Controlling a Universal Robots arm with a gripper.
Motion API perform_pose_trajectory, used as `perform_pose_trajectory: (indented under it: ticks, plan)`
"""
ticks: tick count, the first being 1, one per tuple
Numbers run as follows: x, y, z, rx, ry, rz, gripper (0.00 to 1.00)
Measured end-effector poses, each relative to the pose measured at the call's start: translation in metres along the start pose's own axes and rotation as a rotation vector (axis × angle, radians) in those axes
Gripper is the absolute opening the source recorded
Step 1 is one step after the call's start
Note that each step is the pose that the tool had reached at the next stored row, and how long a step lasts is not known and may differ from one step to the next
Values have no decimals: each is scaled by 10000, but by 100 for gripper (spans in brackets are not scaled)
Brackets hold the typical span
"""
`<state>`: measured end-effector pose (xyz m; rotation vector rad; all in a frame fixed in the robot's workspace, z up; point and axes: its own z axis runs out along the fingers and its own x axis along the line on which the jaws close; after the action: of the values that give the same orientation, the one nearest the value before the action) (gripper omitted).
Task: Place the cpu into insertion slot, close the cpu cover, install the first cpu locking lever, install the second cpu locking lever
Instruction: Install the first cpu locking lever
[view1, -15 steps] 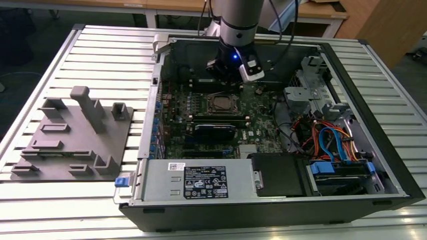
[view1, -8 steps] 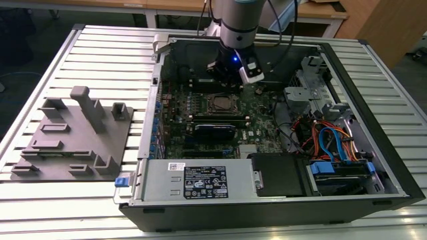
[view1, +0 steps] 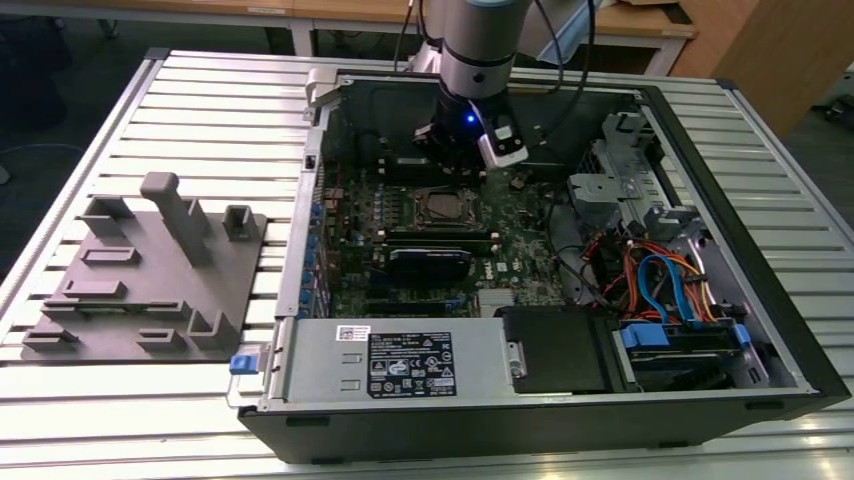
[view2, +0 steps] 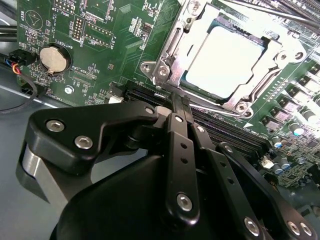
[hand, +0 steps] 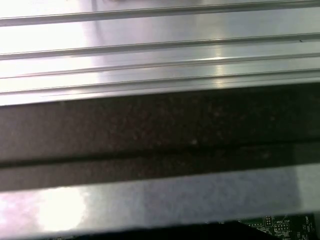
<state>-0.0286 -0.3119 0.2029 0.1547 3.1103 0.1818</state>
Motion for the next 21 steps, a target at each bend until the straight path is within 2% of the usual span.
perform_pose_trajectory:
  ticks: [12, 17, 21]
  plan:
    - [-2, -4, 37, 2, 1, 1, 10]
    - [-3, 1, -3, 0, 0, 0, 10]
    - [-5, 1, -5, -1, 0, -1, 10]
